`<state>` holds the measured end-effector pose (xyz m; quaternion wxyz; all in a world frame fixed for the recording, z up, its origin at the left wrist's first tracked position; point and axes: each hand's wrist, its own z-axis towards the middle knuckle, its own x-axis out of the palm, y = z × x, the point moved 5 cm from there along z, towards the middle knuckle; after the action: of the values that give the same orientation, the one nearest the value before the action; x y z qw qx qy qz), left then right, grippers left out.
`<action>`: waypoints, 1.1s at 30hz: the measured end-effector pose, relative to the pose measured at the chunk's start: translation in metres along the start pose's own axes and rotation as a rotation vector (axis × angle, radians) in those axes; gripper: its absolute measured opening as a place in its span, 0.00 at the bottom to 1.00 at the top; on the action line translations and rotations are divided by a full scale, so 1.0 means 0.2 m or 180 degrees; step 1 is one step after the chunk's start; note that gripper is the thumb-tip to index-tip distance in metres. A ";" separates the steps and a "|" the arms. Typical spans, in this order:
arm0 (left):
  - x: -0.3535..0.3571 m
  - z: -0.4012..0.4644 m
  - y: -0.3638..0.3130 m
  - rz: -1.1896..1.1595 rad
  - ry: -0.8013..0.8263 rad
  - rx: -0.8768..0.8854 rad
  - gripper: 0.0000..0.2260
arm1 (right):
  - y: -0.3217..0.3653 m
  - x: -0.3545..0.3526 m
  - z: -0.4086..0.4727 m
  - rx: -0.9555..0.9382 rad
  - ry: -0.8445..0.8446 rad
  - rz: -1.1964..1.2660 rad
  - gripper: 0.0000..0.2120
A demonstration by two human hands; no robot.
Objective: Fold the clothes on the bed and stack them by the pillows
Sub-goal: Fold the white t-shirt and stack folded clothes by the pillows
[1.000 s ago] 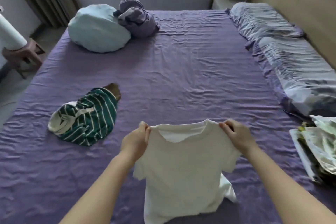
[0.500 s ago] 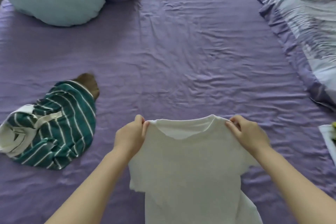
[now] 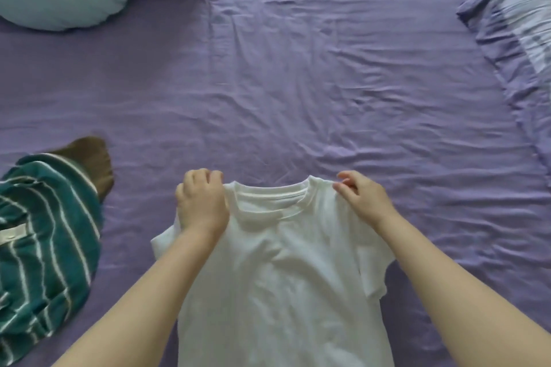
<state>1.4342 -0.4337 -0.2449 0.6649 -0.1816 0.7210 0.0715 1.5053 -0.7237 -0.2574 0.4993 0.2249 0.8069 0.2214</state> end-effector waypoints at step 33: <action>0.37 -0.12 -1.14 -0.0676 -0.0242 0.1102 0.09 | -0.54 -0.21 -0.09 -0.0173 -0.1335 -0.1449 0.13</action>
<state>1.4889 -0.6650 -0.2829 0.7167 -0.1368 0.6737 -0.1172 1.4898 -0.8373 -0.2834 0.6974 0.0658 0.7098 0.0741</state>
